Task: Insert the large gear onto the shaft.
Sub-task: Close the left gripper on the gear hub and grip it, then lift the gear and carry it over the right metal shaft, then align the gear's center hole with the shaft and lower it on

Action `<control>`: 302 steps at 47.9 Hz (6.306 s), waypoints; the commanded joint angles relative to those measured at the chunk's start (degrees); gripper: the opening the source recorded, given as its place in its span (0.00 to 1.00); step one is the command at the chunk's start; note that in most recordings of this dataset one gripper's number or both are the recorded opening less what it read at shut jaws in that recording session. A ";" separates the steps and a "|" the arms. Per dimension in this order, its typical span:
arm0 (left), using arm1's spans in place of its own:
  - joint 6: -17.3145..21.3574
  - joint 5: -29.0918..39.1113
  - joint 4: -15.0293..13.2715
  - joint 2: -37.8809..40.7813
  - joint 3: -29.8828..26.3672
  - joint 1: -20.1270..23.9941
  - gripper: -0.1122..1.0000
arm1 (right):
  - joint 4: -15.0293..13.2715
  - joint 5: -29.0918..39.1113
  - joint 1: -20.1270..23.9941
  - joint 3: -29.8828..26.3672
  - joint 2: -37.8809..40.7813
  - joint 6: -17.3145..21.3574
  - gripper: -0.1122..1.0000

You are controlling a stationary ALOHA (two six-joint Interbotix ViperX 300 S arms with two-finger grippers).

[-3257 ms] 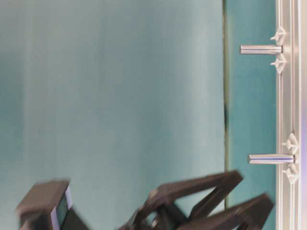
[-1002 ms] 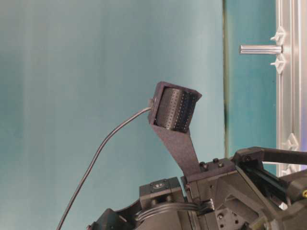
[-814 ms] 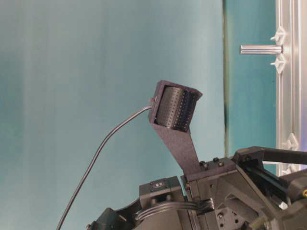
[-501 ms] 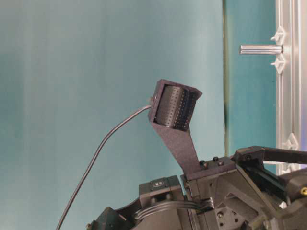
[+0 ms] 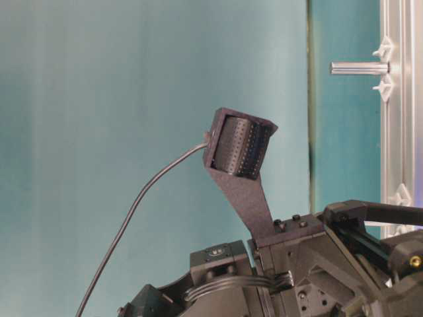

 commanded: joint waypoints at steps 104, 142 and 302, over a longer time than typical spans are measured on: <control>41.48 20.04 1.49 6.24 -36.65 12.30 0.81 | -0.09 -0.44 0.00 -0.62 0.53 0.44 0.19; 44.65 20.04 1.49 13.27 -43.77 14.94 0.81 | -0.09 -0.53 -0.09 -0.53 0.35 0.44 0.19; 28.56 29.18 0.70 14.77 -45.53 16.00 0.89 | -0.09 -1.23 -0.53 -0.09 -0.18 0.53 0.19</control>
